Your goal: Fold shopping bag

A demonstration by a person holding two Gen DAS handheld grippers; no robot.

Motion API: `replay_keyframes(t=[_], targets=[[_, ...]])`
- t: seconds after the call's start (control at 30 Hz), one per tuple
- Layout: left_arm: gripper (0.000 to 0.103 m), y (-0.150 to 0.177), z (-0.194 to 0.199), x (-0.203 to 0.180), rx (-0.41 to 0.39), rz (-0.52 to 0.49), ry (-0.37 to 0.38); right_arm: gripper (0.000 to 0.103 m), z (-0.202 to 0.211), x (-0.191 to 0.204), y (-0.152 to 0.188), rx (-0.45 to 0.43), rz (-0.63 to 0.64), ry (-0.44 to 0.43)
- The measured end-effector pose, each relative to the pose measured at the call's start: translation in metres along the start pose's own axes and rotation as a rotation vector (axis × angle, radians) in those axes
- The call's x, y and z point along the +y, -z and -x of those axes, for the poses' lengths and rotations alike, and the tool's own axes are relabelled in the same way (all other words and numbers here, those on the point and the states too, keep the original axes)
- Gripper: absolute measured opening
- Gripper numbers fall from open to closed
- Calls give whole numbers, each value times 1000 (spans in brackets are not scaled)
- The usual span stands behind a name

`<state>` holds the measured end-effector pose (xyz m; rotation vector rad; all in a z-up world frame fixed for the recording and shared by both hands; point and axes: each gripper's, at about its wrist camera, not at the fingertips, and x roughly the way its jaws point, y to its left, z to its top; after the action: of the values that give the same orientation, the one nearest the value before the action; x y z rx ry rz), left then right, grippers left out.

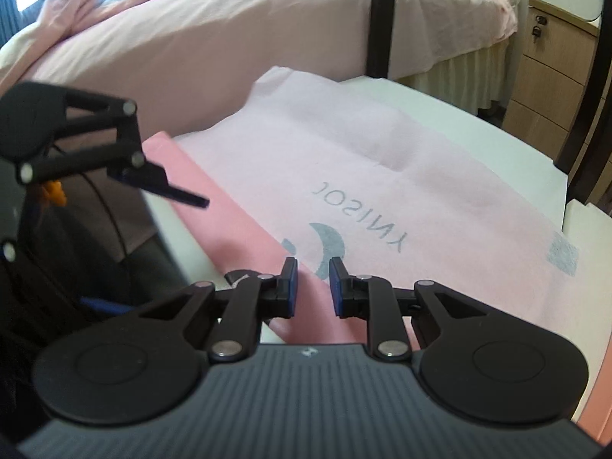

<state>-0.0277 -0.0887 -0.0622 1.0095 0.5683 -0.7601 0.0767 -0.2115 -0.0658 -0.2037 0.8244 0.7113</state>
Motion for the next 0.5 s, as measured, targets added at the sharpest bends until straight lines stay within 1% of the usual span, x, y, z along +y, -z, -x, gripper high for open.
replay_keyframes(t=[0.1,0.27,0.33,0.4,0.47,0.5], targets=[[69,0,-2,-14,5,-77,-42,21,7,6,5,16,15,-18],[69,6,-9,-20,68,-134,-106,22,21,12,17,30,21,-40],[69,7,-11,-24,73,-166,-112,22,26,13,21,33,15,-44],[63,8,-11,-28,62,-188,-105,22,30,13,25,33,3,-47],[50,8,-4,-27,18,-177,-71,22,32,12,27,32,-9,-50],[47,7,-1,-26,-4,-172,-53,22,33,11,28,32,-15,-52]])
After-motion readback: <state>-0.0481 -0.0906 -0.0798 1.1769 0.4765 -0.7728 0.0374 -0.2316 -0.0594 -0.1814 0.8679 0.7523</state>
